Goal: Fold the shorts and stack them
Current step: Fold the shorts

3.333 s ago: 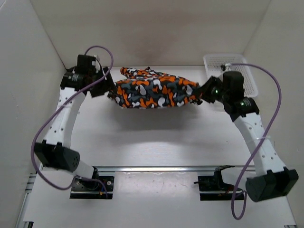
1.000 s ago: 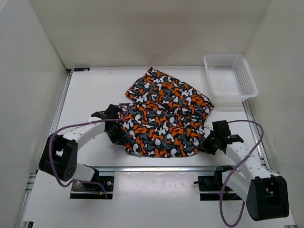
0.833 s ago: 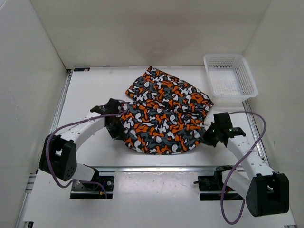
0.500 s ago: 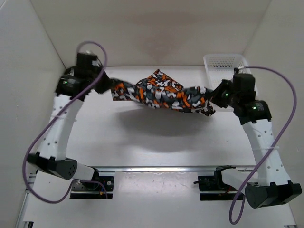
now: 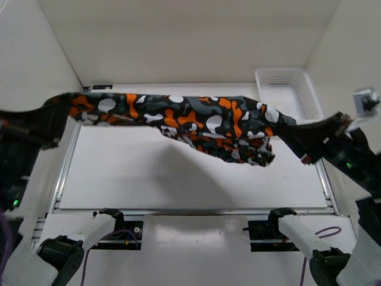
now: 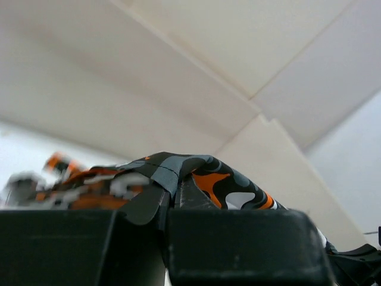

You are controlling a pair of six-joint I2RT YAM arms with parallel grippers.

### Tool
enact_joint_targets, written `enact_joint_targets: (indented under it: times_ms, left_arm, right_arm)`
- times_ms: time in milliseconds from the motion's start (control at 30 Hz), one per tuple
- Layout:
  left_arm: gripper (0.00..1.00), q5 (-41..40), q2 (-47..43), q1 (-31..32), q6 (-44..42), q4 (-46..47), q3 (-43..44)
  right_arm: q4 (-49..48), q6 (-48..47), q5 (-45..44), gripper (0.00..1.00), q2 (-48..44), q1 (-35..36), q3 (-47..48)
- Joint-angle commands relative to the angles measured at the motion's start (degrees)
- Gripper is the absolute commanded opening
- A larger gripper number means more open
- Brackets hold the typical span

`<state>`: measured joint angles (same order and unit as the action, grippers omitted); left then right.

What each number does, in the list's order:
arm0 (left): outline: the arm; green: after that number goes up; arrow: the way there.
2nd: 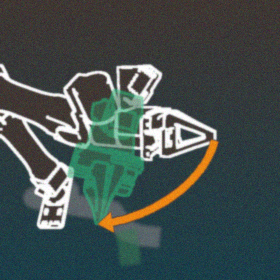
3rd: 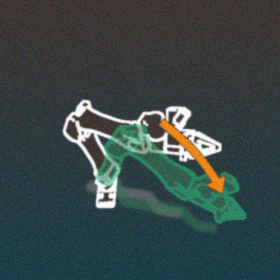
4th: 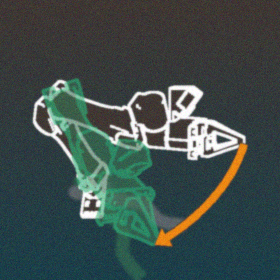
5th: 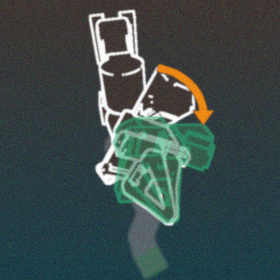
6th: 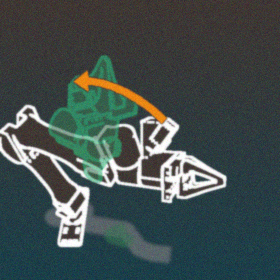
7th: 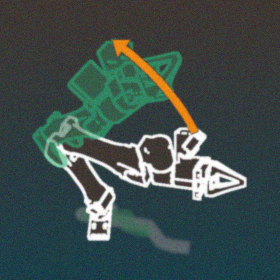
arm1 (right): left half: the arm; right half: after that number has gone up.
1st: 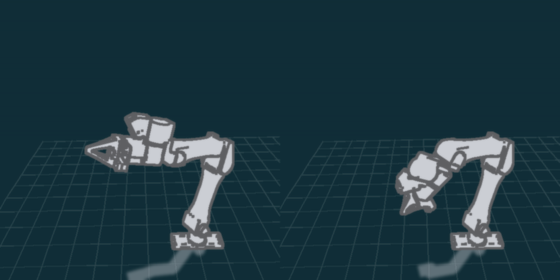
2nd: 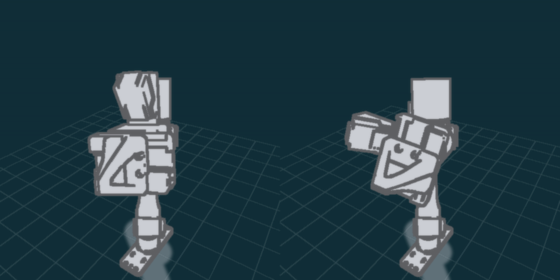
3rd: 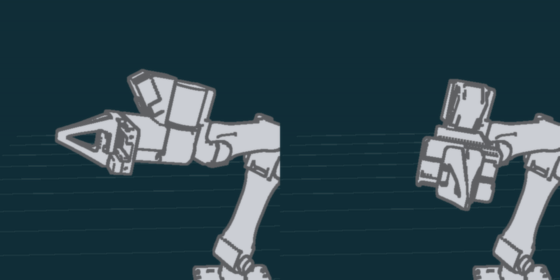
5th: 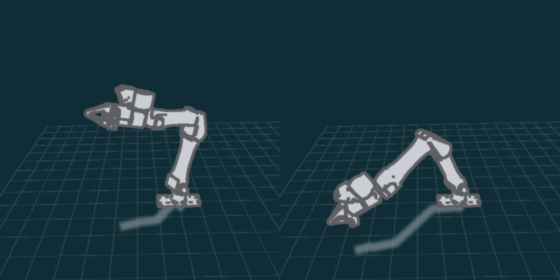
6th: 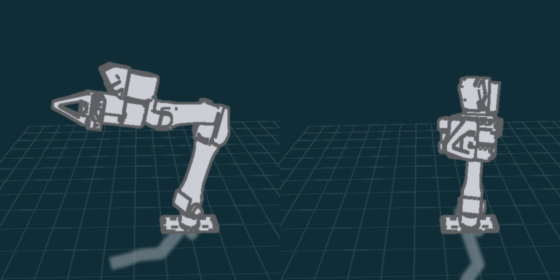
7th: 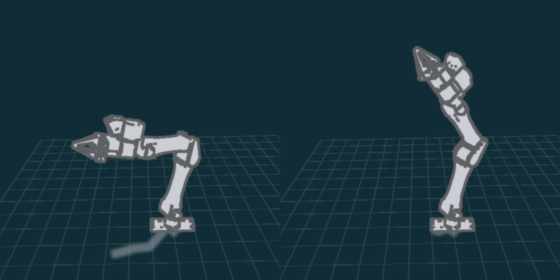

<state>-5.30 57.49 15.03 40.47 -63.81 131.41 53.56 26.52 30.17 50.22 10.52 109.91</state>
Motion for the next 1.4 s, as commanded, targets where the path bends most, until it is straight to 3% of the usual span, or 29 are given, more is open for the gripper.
enact_joint_targets:
  times_ms: [0, 200, 400, 533, 767, 967, 1167, 1267, 1367]
  left_arm:
    - [0.1, -7.0, -0.5, -0.8, -1.9, 2.0, 3.2]
    - [0.1, -8.9, 2.6, -0.3, -4.4, 1.5, 11.6]
    - [0.1, -7.0, 10.2, 0.3, -5.0, 4.0, 4.6]
    - [0.1, -7.7, 19.2, 0.3, -7.2, 4.0, 2.6]
    - [0.1, -2.6, 35.6, -6.5, -9.8, 7.1, -5.3]
    - [0.1, -2.6, 49.5, -9.2, -12.3, 7.6, -2.0]
    - [0.1, -2.6, 64.6, -11.4, -13.7, 3.3, 14.1]
    - [0.1, 0.1, 65.4, -12.0, -13.7, 2.8, 15.6]
    - [0.1, 1.6, 58.5, -11.3, -13.7, 2.8, 7.4]
  right_arm:
    - [1.7, -1.0, 4.5, 0.0, -0.9, -0.3, 4.2]
    - [2.3, 1.7, -1.2, 0.0, -2.6, -0.3, 4.0]
    - [4.4, 2.9, -13.5, 0.0, 0.3, -0.3, -7.0]
    - [0.6, 2.4, -18.5, 0.0, 7.2, -0.3, -17.3]
    - [-11.8, 1.2, -24.3, 0.0, 25.7, 0.3, -29.0]
    - [-16.5, 0.6, -33.7, 0.0, 46.5, 1.3, -21.2]
    - [-14.6, 1.8, -32.3, 0.0, 65.5, 1.3, -4.5]
    - [-13.4, 2.3, -30.0, 0.0, 67.4, 1.3, 1.1]
    - [-12.9, 2.3, -29.2, 0.0, 64.9, 1.3, -1.2]
